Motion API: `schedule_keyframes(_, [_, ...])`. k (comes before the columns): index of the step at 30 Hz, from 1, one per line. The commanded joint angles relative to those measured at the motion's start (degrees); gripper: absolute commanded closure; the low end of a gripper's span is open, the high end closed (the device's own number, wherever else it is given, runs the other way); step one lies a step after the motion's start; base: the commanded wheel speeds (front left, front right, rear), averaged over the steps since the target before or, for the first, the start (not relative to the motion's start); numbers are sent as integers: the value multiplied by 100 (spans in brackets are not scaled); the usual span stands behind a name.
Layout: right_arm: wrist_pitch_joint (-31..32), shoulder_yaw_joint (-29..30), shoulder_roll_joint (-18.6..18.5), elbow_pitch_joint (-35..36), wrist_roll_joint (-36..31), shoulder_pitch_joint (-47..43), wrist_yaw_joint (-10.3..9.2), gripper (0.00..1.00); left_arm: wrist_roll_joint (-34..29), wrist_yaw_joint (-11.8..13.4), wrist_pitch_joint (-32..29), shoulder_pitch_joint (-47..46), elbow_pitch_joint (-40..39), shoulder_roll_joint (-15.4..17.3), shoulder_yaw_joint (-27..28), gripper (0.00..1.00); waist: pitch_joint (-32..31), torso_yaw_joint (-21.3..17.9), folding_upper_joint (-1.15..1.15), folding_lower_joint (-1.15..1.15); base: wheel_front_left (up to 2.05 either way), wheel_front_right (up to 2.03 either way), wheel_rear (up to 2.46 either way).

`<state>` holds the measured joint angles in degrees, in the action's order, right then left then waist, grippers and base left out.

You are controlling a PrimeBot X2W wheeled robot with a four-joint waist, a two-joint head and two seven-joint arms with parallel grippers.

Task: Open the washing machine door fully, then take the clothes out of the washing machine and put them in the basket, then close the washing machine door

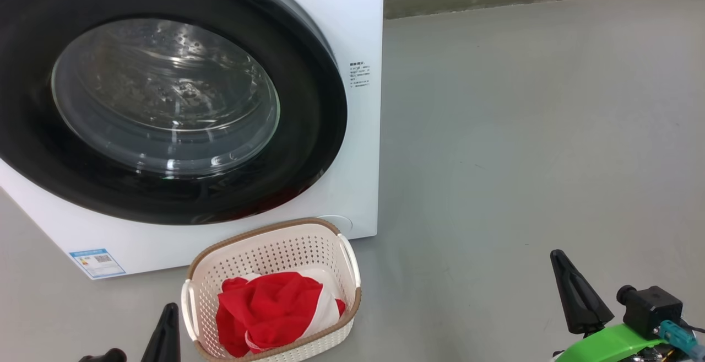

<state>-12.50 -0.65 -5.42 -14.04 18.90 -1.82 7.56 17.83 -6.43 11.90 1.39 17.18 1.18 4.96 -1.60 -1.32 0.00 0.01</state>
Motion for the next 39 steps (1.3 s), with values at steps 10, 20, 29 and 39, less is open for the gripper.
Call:
schedule_keyframes(10, [175,108,-35,122,767,267,-1,100,731,-19,-172,-199,-168,83,31,100,17,12,0,-1,0,0,0])
schedule_keyframes(20, [344,168,-7,110,1408,320,-2,100,1387,-28,-335,-253,-183,92,42,100,33,24,0,-1,0,0,0])
schedule_keyframes(29, [496,222,19,99,1984,367,-3,100,1975,-35,-481,-302,-196,99,53,100,47,34,0,-1,0,0,0])
schedule_keyframes(39, [665,282,47,87,2625,419,-3,100,2631,-44,-644,-357,-209,108,66,100,63,46,0,-1,0,0,0])
